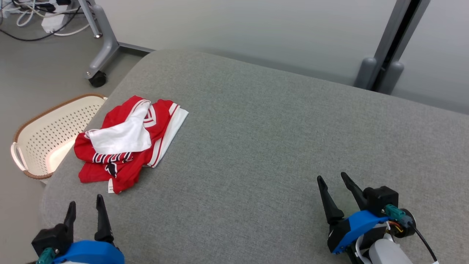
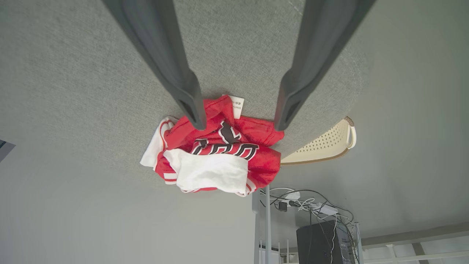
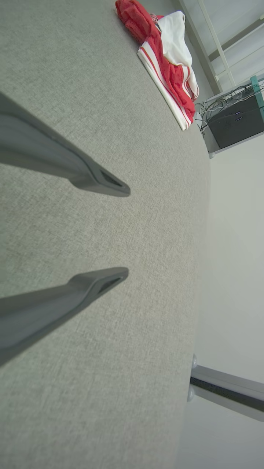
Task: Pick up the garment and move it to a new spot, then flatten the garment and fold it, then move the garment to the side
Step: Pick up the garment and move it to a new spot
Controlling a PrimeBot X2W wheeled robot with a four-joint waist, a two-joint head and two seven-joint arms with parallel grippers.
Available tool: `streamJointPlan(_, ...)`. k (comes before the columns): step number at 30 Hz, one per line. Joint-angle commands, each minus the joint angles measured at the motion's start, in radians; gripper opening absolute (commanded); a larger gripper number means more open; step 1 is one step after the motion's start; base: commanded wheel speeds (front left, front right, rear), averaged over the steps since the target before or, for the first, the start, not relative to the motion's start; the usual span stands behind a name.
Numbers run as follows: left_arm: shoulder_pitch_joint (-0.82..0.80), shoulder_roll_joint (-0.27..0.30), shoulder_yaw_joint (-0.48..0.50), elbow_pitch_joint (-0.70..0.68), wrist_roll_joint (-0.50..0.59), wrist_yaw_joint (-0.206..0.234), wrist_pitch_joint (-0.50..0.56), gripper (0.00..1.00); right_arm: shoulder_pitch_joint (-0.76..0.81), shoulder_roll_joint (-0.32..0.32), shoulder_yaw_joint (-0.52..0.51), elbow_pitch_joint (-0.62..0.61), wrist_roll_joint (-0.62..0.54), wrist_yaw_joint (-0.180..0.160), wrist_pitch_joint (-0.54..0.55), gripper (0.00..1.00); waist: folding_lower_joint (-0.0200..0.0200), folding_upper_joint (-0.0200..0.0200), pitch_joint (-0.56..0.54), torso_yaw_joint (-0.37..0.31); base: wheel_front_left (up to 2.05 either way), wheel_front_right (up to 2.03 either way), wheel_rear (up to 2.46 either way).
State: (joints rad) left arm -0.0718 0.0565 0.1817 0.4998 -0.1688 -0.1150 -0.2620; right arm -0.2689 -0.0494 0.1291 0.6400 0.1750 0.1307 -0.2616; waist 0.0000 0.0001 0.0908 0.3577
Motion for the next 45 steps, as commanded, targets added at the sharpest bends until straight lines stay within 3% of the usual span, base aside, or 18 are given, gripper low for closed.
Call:
streamJointPlan(1, -0.044, 0.018, 0.016, 0.009, -0.002, -0.007, -0.004, 1.0, -0.022, -0.003, -0.003, -0.01, -0.013, 0.0, -0.005, 1.0, 0.0, -0.0001, 0.024, -0.009, 0.0, 0.0, 0.0)
streamJointPlan(11, -0.247, 0.13, 0.032, 0.095, -0.031, -0.015, -0.004, 1.0, -0.082, -0.003, -0.008, -0.056, -0.057, 0.0, -0.005, 1.0, 0.0, -0.0001, 0.137, -0.054, 0.0, 0.0, 0.0)
streamJointPlan(22, -0.463, 0.289, -0.13, 0.322, -0.209, -0.016, -0.002, 1.0, -0.14, -0.003, -0.013, -0.12, -0.097, 0.0, -0.005, 1.0, 0.0, -0.0001, 0.249, -0.112, 0.0, 0.0, 0.0)
streamJointPlan(31, -0.573, 0.349, -0.249, 0.495, -0.394, -0.017, 0.099, 1.0, -0.17, -0.006, -0.034, -0.129, -0.126, 0.0, -0.002, 1.0, 0.0, -0.0001, 0.322, -0.146, 0.0, 0.0, 0.0)
streamJointPlan(38, -0.588, 0.335, -0.328, 0.538, -0.523, -0.017, 0.179, 1.0, -0.17, -0.008, -0.05, -0.128, -0.142, -0.001, -0.002, 1.0, 0.0, -0.0001, 0.345, -0.157, 0.0, 0.0, 0.0)
streamJointPlan(39, -0.583, 0.335, -0.346, 0.531, -0.539, -0.017, 0.186, 0.32, -0.168, -0.008, -0.052, -0.127, -0.143, -0.001, -0.001, 1.0, 0.0, -0.0001, 0.344, -0.157, 0.0, 0.0, 0.0)
streamJointPlan(40, -0.578, 0.34, -0.361, 0.527, -0.551, -0.017, 0.192, 0.0, -0.167, -0.008, -0.053, -0.126, -0.143, -0.001, -0.001, 1.0, 0.0, -0.0001, 0.343, -0.157, 0.0, 0.0, 0.0)
streamJointPlan(45, -0.583, 0.377, -0.43, 0.49, -0.595, -0.017, 0.146, 0.0, -0.161, -0.007, -0.053, -0.122, -0.127, -0.001, -0.002, 1.0, 0.0, -0.0001, 0.321, -0.158, 0.0, 0.0, 0.0)
